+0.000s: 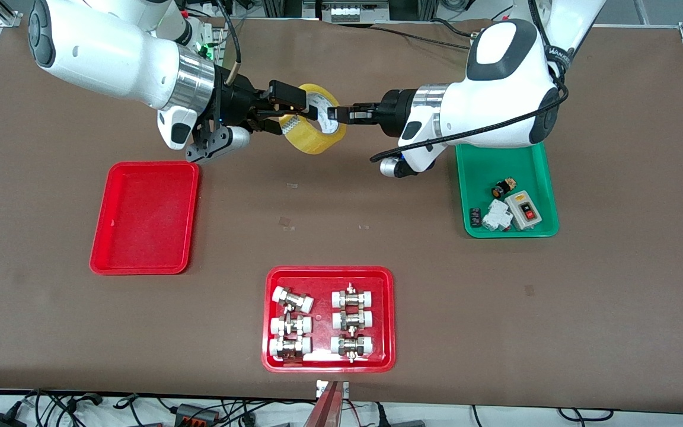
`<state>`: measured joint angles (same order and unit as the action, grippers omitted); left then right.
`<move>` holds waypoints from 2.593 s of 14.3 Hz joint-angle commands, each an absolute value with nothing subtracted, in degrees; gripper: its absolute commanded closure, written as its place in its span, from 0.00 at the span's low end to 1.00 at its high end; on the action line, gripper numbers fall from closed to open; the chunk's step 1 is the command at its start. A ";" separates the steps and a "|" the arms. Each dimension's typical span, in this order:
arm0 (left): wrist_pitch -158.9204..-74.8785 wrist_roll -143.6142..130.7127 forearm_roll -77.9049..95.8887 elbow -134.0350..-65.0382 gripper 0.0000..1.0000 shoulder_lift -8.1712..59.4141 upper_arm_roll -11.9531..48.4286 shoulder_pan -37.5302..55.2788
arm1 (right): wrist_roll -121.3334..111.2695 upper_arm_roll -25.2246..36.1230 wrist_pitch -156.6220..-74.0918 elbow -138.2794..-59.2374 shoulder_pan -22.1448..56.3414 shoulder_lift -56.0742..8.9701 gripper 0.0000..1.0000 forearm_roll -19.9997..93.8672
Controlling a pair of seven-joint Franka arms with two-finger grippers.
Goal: Left arm passes tape to right arm into tray
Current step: 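Open the left gripper to release the tape to the right gripper, then carry the tape with the right gripper while the left gripper withdraws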
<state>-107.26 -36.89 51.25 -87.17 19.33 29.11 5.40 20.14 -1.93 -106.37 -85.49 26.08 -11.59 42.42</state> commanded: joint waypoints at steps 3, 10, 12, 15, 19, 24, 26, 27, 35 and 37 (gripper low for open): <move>-106.00 -36.65 52.03 -85.61 1.00 19.69 29.18 5.10 | 19.69 -1.93 -105.12 -84.38 25.75 -11.69 0.42 43.50; -106.00 -36.65 51.94 -85.61 0.99 19.69 29.18 5.10 | 19.69 -2.02 -105.12 -84.38 25.75 -11.60 0.57 43.42; -105.13 -37.27 51.94 -85.61 0.15 19.60 29.00 5.10 | 19.69 -2.02 -105.12 -84.38 25.75 -11.60 0.57 43.42; -103.45 -37.18 51.86 -85.61 0.00 19.51 29.09 3.44 | 19.69 -2.02 -105.20 -84.46 25.75 -11.78 0.57 43.42; -95.49 -37.18 51.24 -84.21 0.00 19.42 28.65 -1.65 | 17.85 -1.93 -105.12 -84.55 25.05 -12.39 0.57 43.06; -81.06 -36.74 37.73 -77.62 0.00 19.34 29.00 -8.87 | 12.40 -1.93 -104.77 -84.90 17.60 -17.30 0.57 42.71; -77.97 -35.78 31.15 -76.29 0.00 18.20 29.36 -10.54 | 9.94 -1.93 -102.93 -84.90 12.42 -19.50 0.57 42.63; -77.35 -32.90 28.24 -76.29 0.00 17.06 29.27 -10.98 | 9.67 -1.93 -101.88 -84.90 9.70 -20.64 0.57 42.63; -70.67 3.58 10.99 -76.99 0.00 10.20 13.05 -8.37 | -8.48 -1.93 -93.19 -85.25 -10.79 -34.17 0.57 39.20; -71.01 6.32 8.02 -77.43 0.00 9.41 6.27 -5.20 | -14.73 -1.93 -91.76 -86.04 -15.09 -36.90 0.57 38.59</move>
<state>-71.06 2.51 11.35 -76.18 11.36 12.40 -8.95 -9.71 -0.64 -94.39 -86.44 -11.01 -35.01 38.90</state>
